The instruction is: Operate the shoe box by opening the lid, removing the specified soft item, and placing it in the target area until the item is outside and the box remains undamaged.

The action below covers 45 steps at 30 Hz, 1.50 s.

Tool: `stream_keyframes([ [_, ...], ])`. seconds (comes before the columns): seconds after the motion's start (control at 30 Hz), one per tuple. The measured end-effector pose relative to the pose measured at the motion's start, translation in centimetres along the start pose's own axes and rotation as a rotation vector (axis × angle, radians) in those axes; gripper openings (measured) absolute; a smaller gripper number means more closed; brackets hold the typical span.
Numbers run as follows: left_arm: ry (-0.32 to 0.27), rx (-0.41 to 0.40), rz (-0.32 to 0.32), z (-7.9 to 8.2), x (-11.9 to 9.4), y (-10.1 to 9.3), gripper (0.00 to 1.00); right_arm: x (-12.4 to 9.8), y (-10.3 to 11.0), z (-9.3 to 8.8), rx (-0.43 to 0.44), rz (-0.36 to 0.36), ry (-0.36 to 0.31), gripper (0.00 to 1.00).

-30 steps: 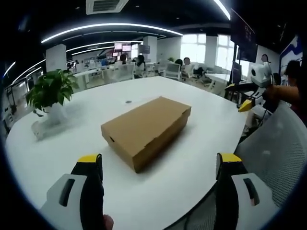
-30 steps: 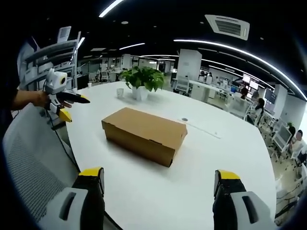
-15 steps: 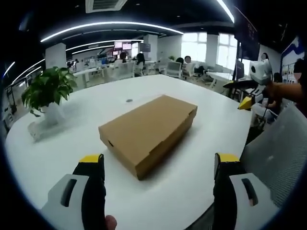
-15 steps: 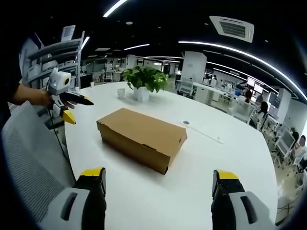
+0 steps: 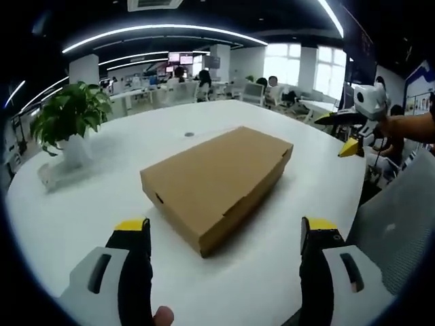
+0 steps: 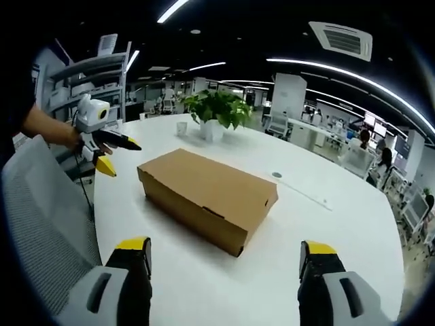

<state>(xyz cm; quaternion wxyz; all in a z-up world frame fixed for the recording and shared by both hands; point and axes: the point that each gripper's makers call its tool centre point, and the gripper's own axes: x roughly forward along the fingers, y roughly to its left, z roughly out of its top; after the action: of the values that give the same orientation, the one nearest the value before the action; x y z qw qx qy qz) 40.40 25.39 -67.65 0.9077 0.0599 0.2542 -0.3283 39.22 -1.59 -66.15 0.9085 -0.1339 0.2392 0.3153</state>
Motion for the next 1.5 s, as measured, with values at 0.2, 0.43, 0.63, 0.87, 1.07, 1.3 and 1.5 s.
stream_keyframes([
  [0.2, 0.006, -0.010, 0.017, -0.3, 0.5, 0.7, 0.86, 1.7, -0.1, -0.6, -0.022, 0.025, 0.023, 0.88],
  [0.43, 0.027, -0.013, 0.026, -0.8, 1.3, 1.3, 0.82, 3.5, -0.3, -0.9, -0.038, 0.049, 0.036, 0.84],
  [0.63, 0.046, -0.010, 0.044, -1.2, 2.4, 2.1, 0.78, 5.1, -0.6, -1.4, -0.043, 0.062, 0.052, 0.81],
  [0.87, 0.049, -0.022, 0.063, -1.5, 3.4, 2.7, 0.76, 6.9, -1.3, -1.6, -0.046, 0.059, 0.051, 0.74],
  [1.07, 0.073, -0.021, 0.058, -1.6, 4.5, 2.7, 0.75, 8.2, -1.9, -1.7, -0.019, 0.058, 0.057, 0.68],
  [1.3, 0.068, -0.044, 0.081, -0.9, 5.0, 3.4, 0.71, 9.0, -2.0, -1.6, -0.008, 0.065, 0.055, 0.62],
  [1.5, 0.088, -0.046, 0.085, -1.7, 5.2, 3.5, 0.70, 9.5, -1.9, -1.0, -0.030, 0.072, 0.047, 0.57],
])
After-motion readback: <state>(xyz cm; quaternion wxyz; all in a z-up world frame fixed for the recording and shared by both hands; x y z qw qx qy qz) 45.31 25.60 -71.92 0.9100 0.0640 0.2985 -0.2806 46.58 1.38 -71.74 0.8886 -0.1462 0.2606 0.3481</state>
